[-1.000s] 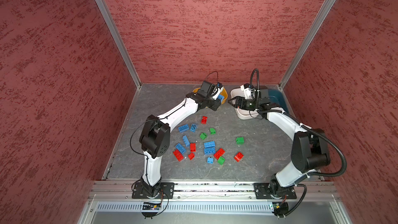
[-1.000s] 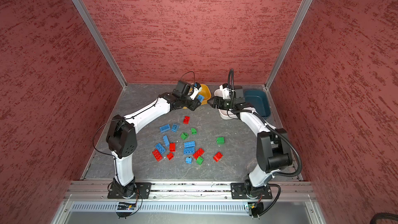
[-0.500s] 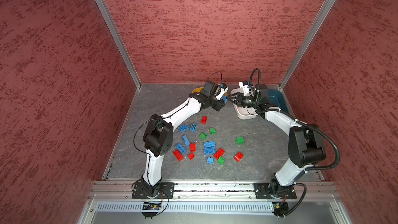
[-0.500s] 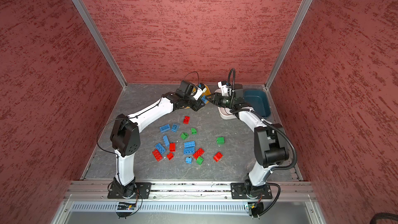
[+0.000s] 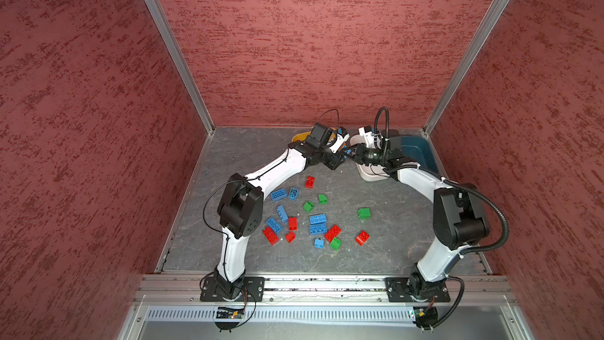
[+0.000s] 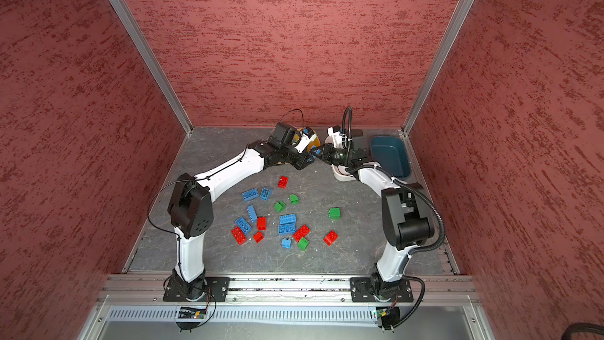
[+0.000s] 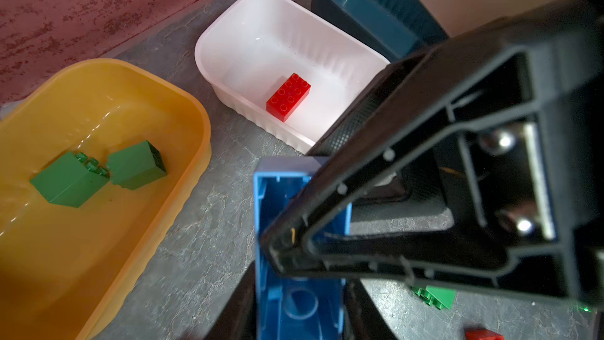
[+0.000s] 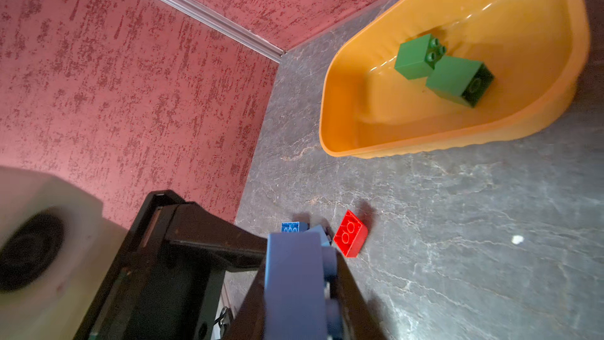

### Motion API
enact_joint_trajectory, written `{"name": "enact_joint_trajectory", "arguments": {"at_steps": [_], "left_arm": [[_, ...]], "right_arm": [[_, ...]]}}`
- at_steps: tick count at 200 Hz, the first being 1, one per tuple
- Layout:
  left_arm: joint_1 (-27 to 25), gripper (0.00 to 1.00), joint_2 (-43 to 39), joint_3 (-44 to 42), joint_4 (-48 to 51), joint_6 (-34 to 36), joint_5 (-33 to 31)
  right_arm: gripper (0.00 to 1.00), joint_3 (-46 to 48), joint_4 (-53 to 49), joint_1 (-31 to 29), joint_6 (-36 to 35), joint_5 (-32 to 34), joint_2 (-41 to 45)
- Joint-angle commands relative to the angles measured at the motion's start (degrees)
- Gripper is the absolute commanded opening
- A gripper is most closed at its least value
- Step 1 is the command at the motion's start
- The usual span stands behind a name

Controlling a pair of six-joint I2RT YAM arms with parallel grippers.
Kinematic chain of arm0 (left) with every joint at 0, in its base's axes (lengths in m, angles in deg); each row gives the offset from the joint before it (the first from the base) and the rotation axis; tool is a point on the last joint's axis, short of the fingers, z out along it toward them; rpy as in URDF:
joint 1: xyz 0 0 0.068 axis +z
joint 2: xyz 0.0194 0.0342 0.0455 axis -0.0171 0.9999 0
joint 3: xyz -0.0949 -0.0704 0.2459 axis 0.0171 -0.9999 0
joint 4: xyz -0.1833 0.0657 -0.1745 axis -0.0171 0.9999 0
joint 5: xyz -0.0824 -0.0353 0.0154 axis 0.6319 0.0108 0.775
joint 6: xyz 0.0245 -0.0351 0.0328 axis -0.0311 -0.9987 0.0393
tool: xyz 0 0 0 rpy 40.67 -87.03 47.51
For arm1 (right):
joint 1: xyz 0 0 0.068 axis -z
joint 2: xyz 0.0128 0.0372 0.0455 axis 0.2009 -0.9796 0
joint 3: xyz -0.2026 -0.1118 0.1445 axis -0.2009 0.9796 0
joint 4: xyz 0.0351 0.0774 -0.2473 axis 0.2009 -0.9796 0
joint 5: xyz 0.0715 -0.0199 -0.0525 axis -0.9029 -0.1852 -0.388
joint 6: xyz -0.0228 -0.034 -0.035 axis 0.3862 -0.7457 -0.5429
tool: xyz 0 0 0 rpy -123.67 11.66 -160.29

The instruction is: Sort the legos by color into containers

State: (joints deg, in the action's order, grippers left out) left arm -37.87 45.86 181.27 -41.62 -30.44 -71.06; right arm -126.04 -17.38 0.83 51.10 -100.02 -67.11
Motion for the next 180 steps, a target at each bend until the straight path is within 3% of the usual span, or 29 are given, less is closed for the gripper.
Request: {"name": "enact_joint_trajectory", "arguments": {"at_steps": [1, 23, 56, 96, 146, 180], "left_arm": [[-0.12, 0.66, -1.31, -1.46, -1.84, -1.70, -3.35], [0.13, 1.00, -1.96, -2.97, -1.15, -3.83, -8.10], [-0.46, 0.99, -1.35, -2.70, 4.66, -11.20, -19.37], [-0.85, 0.99, -0.95, -3.63, 13.18, -24.34, -21.71], [-1.28, 1.00, -2.49, -9.05, 16.25, -37.11, -17.62], [-2.79, 1.00, -2.33, -10.99, 17.15, -40.29, -17.33]], "right_arm": [[0.13, 1.64, 4.18, 2.93, 0.44, 6.89, 3.39], [0.13, 4.69, 5.12, 8.39, 0.78, 12.54, 5.66], [0.13, 9.22, 6.12, 18.48, -0.27, 19.02, 7.76], [0.14, 5.83, -0.41, 28.80, -6.32, 22.89, 4.82], [0.15, -0.99, -4.90, 30.41, -12.13, 32.57, -1.56], [0.15, -10.54, -7.48, 30.45, -12.63, 29.64, -11.20]]}}
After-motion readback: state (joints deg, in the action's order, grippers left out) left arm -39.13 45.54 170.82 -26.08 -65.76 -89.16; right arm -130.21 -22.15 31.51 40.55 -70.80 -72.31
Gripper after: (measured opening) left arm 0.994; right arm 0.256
